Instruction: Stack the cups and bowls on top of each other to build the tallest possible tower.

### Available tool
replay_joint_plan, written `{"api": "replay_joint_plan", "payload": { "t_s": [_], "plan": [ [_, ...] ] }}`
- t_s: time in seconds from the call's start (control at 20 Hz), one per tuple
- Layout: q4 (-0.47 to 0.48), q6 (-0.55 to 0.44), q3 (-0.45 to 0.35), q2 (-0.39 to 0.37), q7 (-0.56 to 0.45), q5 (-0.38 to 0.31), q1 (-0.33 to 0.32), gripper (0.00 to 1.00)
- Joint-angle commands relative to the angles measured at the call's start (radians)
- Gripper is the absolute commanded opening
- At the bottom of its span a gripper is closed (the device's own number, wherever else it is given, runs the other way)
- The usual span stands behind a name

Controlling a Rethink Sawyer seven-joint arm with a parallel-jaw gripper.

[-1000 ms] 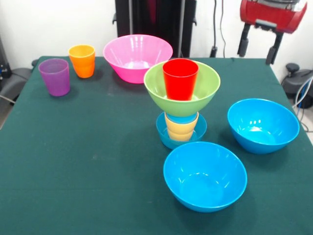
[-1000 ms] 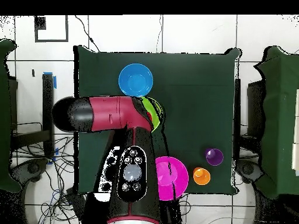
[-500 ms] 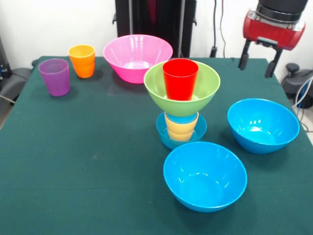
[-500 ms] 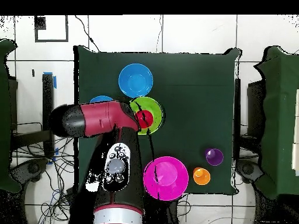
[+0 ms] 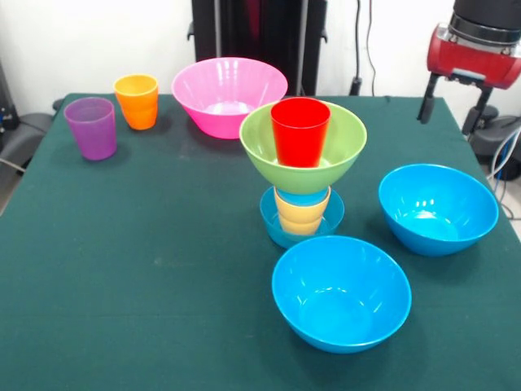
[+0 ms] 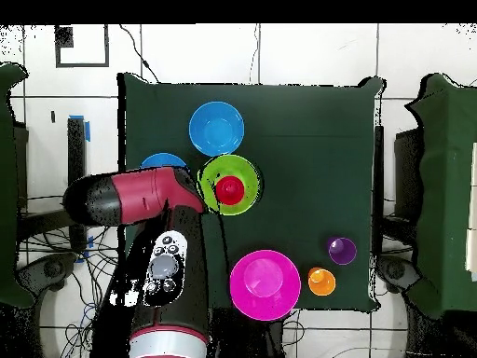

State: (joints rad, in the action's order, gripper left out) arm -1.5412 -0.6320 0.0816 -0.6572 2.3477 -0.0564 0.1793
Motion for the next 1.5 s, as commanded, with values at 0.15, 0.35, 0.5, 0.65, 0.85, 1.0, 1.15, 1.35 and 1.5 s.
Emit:
{"api": "replay_joint_plan", "payload": {
  "t_s": [0.15, 0.35, 0.5, 0.65, 0.85, 1.0, 1.15, 1.35, 1.5],
  "plan": [
    [-0.057, 0.102, -0.022, 0.082, 0.138, 0.003, 0.021, 1.00],
    [-0.010, 0.063, -0.083, 0.106, 0.030, -0.007, -0.004, 1.00],
    [0.044, 0.005, -0.185, 0.145, -0.135, -0.024, -0.066, 1.00],
    [0.113, -0.071, -0.166, 0.162, -0.143, -0.057, -0.037, 1.00],
    [0.152, -0.104, -0.127, 0.179, -0.072, -0.058, 0.004, 1.00],
    [0.192, -0.120, -0.101, 0.209, -0.034, -0.057, 0.034, 1.00],
    [0.205, -0.123, -0.098, 0.221, -0.024, -0.051, 0.042, 1.00],
    [0.199, -0.119, -0.097, 0.217, -0.015, -0.039, 0.046, 1.00],
    [0.197, -0.110, -0.102, 0.223, -0.025, -0.037, 0.043, 1.00]
  ]
}}
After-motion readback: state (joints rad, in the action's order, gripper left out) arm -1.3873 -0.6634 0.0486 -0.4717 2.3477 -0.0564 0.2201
